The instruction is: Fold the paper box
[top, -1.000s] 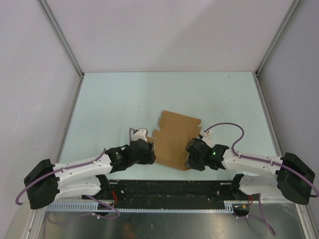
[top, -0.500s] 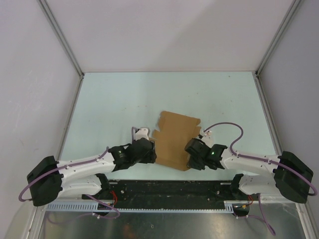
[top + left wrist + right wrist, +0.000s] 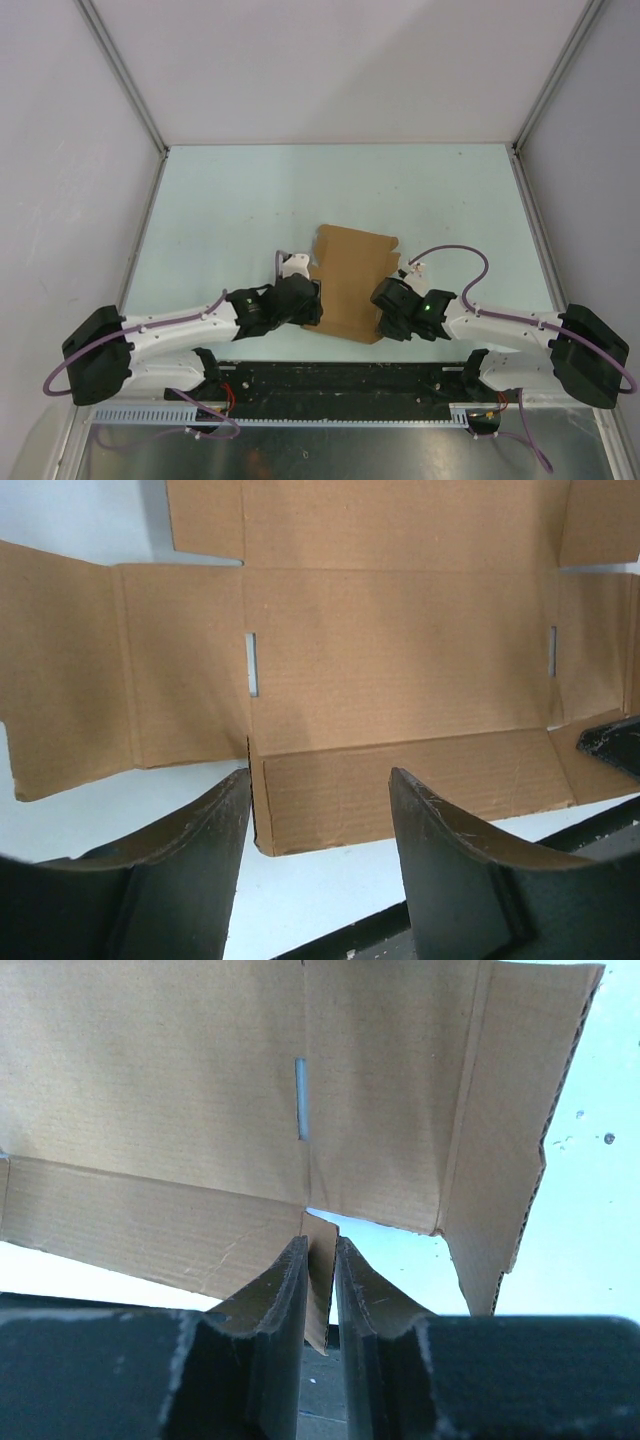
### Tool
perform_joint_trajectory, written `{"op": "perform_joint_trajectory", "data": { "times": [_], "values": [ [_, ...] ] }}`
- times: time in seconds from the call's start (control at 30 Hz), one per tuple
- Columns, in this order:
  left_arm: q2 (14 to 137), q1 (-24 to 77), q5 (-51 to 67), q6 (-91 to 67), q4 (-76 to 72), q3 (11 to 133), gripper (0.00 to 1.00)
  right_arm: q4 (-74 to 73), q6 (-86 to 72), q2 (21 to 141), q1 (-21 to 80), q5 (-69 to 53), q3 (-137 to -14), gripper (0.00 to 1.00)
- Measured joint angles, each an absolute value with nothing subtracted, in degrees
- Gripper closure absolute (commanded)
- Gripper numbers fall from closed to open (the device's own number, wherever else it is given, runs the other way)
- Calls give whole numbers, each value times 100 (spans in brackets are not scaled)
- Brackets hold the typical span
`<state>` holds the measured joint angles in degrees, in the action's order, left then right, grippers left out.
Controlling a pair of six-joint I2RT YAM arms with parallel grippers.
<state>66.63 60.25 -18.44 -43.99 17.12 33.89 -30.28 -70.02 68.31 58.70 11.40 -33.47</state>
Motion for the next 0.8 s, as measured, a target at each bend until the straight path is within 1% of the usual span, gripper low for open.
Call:
{"op": "perform_joint_trajectory", "data": {
  "times": [0.27, 0.33, 0.37, 0.47, 0.67, 0.8],
  "values": [
    [6812, 6222, -1841, -4403, 1614, 3430, 38, -3026, -6984, 6829, 5870, 1138, -3345, 79],
    [6834, 6263, -1833, -4407, 1559, 3430, 41, -3024, -6984, 6829, 5870, 1138, -3345, 79],
    [6834, 6278, -1831, -4410, 1555, 3430, 47, -3022, -6984, 6829, 5870, 1138, -3345, 79],
    [6834, 6302, -1828, -4405, 1555, 3430, 54, -3024, -6984, 6829, 5870, 1140, -3347, 79],
    [6886, 6311, -1826, -4405, 1553, 3430, 61, -3028, -6984, 6829, 5870, 1140, -3347, 79],
    [7059, 6335, -1804, -4407, 1555, 3430, 63, -3028, -6982, 6829, 5870, 1138, -3345, 79]
  ]
}}
